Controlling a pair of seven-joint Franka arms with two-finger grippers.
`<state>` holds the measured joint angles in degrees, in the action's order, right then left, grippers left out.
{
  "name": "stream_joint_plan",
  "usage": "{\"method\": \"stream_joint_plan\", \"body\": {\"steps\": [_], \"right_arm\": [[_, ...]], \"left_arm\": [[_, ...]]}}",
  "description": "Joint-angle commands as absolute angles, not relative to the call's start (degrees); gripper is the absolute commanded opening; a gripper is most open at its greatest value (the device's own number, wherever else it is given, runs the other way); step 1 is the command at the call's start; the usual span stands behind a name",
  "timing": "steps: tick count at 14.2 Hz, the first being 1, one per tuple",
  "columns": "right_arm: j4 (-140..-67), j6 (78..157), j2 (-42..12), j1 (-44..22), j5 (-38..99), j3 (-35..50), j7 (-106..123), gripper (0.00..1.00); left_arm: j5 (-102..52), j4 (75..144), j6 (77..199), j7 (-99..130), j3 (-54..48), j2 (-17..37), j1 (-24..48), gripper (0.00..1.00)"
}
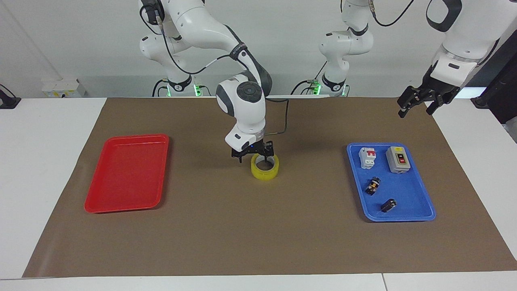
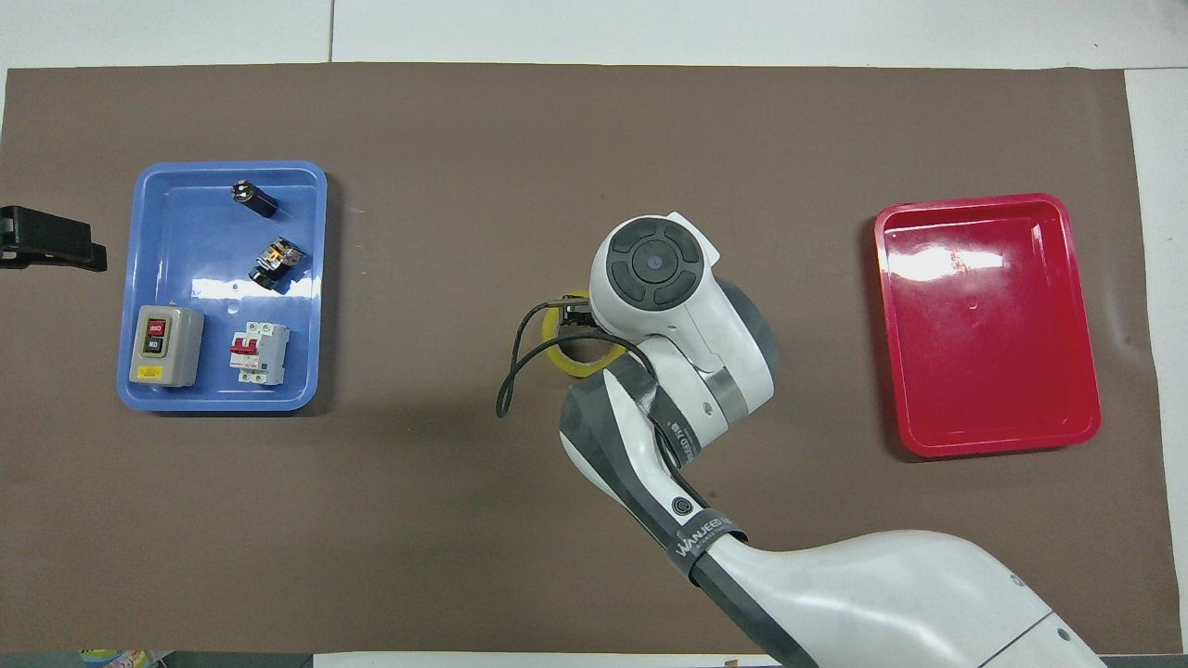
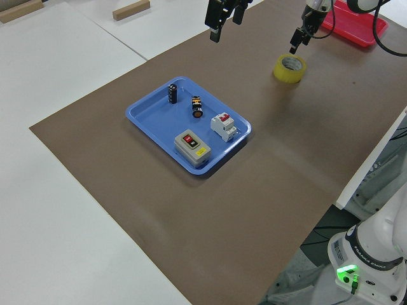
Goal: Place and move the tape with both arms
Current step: 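Grasp the tape with the right gripper while the left gripper withdraws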
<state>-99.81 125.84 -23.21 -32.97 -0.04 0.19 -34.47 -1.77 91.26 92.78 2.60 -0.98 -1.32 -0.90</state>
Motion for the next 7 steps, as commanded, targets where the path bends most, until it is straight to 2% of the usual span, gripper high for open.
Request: {"method": "stream_joint_plan", "body": {"steps": [1,2,7], "right_arm": [[-105.02,131.03,-22.06,-33.14,-0.97,0.0,-35.6,1.0],[-105.55,132.26,-22.15,-33.13,-0.97,0.0,-35.6,0.99],[-106.17,132.54,-22.15,-33.22,-0.97,0.0,-35.6,0.62]], "left_arm": [[-3.6,88.5,89.92,0.71,-1.49,0.71,-1.93,1.0],[-3.6,90.59,88.96,-0.25,-1.58,-0.6,-1.67,1.0],[-3.6,94.39,88.77,-0.53,-1.67,-3.34,-1.32,1.0]]}}
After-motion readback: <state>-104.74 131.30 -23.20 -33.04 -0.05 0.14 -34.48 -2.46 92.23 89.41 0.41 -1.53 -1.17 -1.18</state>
